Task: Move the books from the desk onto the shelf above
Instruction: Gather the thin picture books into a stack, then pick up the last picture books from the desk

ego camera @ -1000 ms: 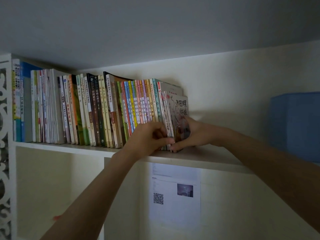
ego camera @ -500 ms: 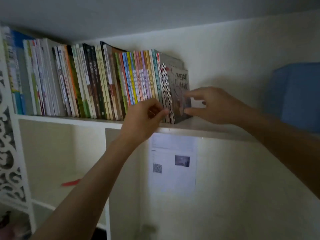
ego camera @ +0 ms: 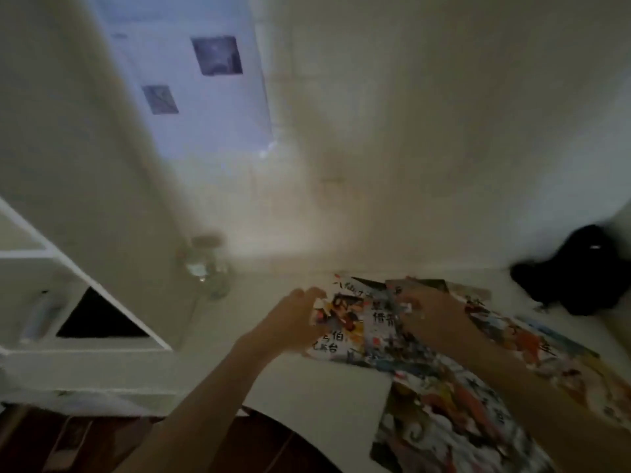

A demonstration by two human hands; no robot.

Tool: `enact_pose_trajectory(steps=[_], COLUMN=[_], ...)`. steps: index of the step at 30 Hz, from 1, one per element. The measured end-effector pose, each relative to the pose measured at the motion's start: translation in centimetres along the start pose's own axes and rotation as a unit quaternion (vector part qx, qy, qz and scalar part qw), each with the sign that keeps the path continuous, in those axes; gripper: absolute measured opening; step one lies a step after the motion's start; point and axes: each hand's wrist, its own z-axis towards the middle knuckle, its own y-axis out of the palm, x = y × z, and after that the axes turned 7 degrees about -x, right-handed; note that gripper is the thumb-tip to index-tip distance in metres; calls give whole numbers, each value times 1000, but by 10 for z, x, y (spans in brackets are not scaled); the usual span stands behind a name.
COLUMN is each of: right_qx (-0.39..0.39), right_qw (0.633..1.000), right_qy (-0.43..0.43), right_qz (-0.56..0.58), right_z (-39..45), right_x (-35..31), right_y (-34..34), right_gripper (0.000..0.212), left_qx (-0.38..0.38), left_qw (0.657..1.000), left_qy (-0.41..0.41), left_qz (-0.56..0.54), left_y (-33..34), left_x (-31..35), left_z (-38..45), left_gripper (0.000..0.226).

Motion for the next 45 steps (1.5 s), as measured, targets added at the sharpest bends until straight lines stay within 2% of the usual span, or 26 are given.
enact_pose_trajectory(steps=[4, 8, 12, 14, 16, 18, 23, 26, 28, 31, 33, 34, 36, 37, 39, 41, 45], right_qx=[-52, 10, 43, 30, -3, -22, 6, 20, 21, 31, 64, 98, 175, 159, 27, -51, -35], right_qw=[988, 967, 958, 954, 941, 930, 935, 944, 954, 981, 989, 985, 968, 958, 937, 934, 947], right_qy=[137, 249, 283, 297, 339, 364, 338, 315, 290, 188, 124, 119, 179, 240, 346, 342, 303], right_qz=[56, 58, 26, 8, -17, -49, -107, -93, -69, -26, 58, 74, 8, -18, -40, -85, -100], right_z=[-11, -3, 23, 37, 48, 52, 47, 51, 54, 52, 45, 38, 21, 11, -9, -16, 5], right_x=[82, 126, 152, 161, 162, 155, 113, 89, 66, 34, 39, 50, 89, 110, 139, 145, 111], right_y=[80, 108, 106, 108, 112, 122, 161, 176, 184, 191, 180, 173, 158, 149, 139, 146, 180], right_gripper=[45, 56, 81, 94, 107, 114, 113, 106, 101, 82, 64, 58, 55, 62, 89, 106, 106], left_qx=[-45, 41, 142, 142, 139, 120, 107, 71, 50, 87, 99, 103, 109, 113, 125, 124, 85], left_qw=[992, 980, 963, 964, 966, 963, 947, 933, 941, 947, 938, 934, 925, 923, 911, 888, 857], left_qy=[-113, -186, -218, -224, -219, -236, -283, -305, -271, -210, -200, -192, -180, -179, -179, -178, -160], left_qz=[-40, -57, -63, -32, -10, -42, -104, -175, -196, -228, -264, -283, -316, -322, -350, -406, -483], left_y=[88, 129, 136, 138, 138, 136, 118, 107, 107, 112, 113, 114, 113, 113, 111, 111, 118], left_x=[-44, -64, -52, -41, -34, -32, -41, -51, -57, -59, -61, -64, -73, -79, -95, -109, -117], left_z=[77, 144, 183, 193, 199, 203, 203, 203, 200, 184, 176, 174, 168, 164, 154, 143, 124], left_gripper=[89, 109, 121, 123, 124, 120, 117, 106, 104, 94, 81, 75, 72, 74, 79, 78, 72])
